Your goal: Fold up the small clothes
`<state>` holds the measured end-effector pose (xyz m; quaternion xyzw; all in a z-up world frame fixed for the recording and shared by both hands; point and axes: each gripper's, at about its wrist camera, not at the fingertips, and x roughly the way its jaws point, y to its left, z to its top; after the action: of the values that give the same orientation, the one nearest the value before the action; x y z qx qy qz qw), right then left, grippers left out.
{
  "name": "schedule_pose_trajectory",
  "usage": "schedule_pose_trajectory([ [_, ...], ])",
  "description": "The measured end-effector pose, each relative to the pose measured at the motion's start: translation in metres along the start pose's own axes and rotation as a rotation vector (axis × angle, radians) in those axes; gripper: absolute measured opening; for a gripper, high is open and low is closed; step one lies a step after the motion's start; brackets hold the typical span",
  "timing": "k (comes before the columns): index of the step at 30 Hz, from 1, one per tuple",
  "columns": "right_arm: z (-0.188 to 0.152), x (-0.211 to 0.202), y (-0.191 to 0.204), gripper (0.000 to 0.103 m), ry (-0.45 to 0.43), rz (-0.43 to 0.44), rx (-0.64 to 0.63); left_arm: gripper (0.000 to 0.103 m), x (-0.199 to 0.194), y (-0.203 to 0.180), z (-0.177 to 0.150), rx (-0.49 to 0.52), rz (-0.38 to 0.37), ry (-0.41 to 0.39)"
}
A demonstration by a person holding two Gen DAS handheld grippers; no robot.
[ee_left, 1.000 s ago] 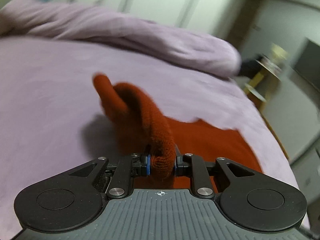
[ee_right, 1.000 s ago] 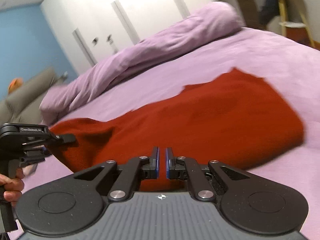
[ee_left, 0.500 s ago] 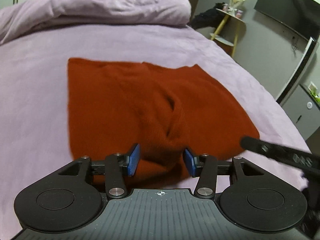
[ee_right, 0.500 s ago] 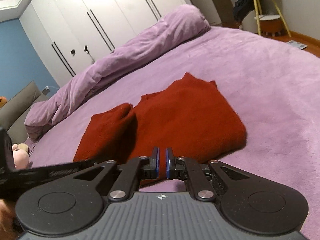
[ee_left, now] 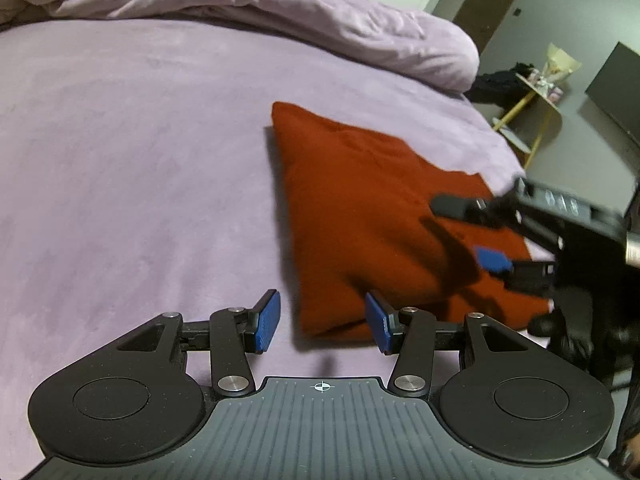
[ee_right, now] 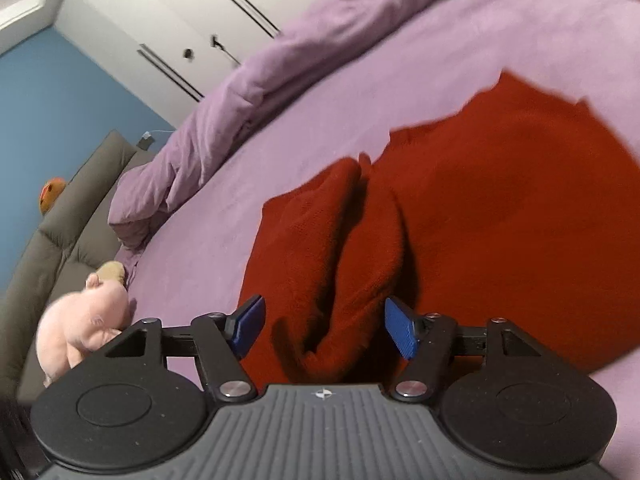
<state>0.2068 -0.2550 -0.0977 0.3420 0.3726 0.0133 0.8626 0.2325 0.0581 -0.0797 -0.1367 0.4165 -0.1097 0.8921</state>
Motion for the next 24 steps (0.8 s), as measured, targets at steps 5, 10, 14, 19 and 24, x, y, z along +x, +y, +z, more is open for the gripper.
schedule_pose_trajectory([
  [5, 0.000, 0.019, 0.021, 0.033, -0.040, -0.061, -0.123, 0.052, 0.004, 0.004, -0.002, -0.036, 0.011, -0.013],
  [10, -0.010, 0.028, 0.028, 0.010, -0.062, -0.165, -0.280, 0.052, 0.015, 0.008, 0.001, -0.088, -0.007, -0.001],
  [14, -0.016, 0.004, 0.029, 0.005, -0.148, -0.227, -0.308, 0.052, 0.017, 0.004, 0.001, -0.048, 0.005, -0.016],
  [19, -0.020, 0.009, -0.009, 0.006, -0.043, -0.243, -0.207, 0.053, 0.038, 0.007, -0.001, -0.093, -0.018, 0.041],
  [24, 0.001, -0.011, -0.043, 0.072, -0.075, -0.019, 0.106, 0.053, 0.036, 0.008, -0.005, -0.080, -0.025, 0.025],
])
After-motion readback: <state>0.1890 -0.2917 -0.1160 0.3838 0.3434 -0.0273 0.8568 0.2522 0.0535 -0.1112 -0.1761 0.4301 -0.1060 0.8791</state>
